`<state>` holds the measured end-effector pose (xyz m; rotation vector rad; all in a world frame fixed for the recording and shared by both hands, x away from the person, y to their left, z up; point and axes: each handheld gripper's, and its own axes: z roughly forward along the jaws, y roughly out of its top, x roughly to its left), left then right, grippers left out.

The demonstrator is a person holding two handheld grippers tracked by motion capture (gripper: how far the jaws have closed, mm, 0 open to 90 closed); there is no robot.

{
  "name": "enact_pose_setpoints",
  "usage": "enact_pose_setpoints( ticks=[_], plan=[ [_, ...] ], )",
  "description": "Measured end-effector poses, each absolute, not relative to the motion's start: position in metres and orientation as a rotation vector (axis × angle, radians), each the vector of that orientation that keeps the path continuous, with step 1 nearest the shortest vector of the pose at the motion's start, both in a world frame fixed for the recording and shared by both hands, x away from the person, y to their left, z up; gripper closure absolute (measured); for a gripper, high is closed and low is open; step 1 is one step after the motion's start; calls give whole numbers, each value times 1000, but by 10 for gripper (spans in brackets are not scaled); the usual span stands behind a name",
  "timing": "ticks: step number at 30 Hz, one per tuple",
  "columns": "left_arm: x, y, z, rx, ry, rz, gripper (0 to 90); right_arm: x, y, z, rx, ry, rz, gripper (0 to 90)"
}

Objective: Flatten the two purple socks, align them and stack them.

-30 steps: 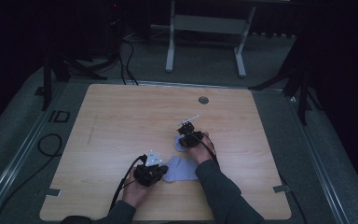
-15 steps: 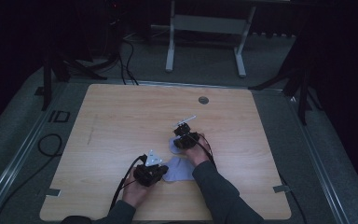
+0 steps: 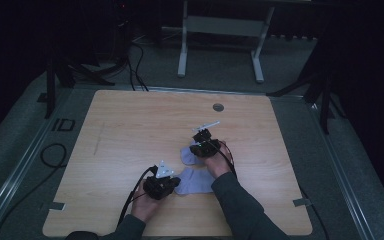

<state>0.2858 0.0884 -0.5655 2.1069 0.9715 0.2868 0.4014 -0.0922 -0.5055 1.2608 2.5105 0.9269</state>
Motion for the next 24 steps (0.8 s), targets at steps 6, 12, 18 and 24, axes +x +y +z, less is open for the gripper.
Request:
enact_pose_setpoints(
  ticks=[6, 12, 18, 24],
  plan=[
    [286, 89, -566, 2106, 971, 287, 870, 400, -106, -500, 1283, 2488, 972, 885],
    [286, 88, -566, 2105, 972, 286, 870, 400, -122, -497, 1331, 2486, 1018, 885],
    [286, 88, -566, 2104, 972, 286, 871, 398, -137, -493, 1347, 2456, 1030, 885],
    [286, 88, -566, 2101, 973, 286, 871, 396, -151, -493, 1376, 2436, 1035, 884]
  ],
)
